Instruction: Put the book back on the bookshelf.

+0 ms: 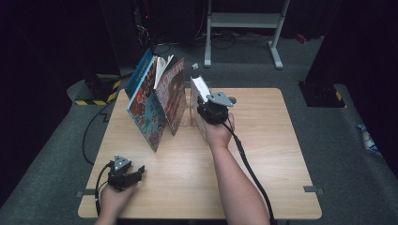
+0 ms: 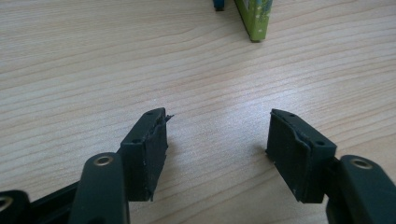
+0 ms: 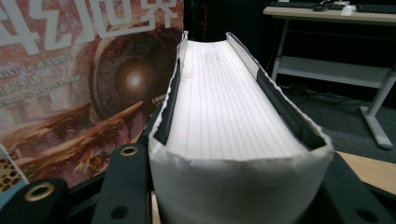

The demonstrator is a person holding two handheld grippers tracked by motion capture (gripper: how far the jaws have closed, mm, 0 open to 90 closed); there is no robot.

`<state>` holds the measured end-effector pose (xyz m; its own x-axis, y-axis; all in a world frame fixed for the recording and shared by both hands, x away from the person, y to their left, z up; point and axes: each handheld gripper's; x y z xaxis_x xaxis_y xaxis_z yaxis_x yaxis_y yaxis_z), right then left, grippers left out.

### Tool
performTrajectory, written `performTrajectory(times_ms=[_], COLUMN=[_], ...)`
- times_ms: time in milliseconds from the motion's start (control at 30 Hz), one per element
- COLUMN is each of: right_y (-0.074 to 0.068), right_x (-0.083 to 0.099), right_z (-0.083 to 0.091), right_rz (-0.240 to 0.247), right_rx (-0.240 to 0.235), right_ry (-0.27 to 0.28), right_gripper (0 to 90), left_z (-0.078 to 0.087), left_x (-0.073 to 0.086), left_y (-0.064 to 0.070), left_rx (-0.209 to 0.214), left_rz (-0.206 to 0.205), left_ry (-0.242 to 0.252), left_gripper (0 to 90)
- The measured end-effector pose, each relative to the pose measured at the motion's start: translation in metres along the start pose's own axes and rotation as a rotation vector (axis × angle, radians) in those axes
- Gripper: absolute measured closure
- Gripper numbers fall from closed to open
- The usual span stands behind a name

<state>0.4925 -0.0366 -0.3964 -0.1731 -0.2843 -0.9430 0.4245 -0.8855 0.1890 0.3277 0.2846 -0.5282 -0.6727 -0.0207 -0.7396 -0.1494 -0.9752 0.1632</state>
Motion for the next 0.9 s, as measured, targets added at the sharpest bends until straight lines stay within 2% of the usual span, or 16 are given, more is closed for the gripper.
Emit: performTrajectory(times_ms=[100, 233, 467, 900], right_y=[-0.0004, 0.0005, -0.0007, 0.0010], right_x=[0.0017, 0.0031, 0.0046, 0.0040], right_z=[-0.0026, -0.0062, -0.0056, 0.0027], right_rz=[0.012, -0.011, -0.004, 0.003], right_rx=[0.006, 0.004, -0.004, -0.024], right_ry=[0.002, 0.005, 0.007, -0.054], right_gripper=[53.5, 53.4, 52.9, 51.4], left_z=[0.0000, 0.0000, 0.0000, 0.0000], left_x=[0.0000, 0.0000, 0.0001, 0.0001], left_y=[0.0000, 0.0001, 0.0002, 0.0003], left_rx=[0.000, -0.001, -0.003, -0.002], left_rz=[0.000, 0.000, -0.001, -0.001], left_ry=[0.000, 0.000, 0.001, 0.000], left_gripper=[38.1, 38.2, 38.4, 38.3])
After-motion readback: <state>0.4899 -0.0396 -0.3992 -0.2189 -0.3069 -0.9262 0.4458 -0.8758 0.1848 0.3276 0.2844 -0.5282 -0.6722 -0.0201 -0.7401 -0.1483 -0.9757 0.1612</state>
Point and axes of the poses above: each handheld gripper's, and its own axes: z roughly backward along the jaws, x roughly out of its underside, y roughly to its right, and after that the axes turned 11 degrees about z, right-handed
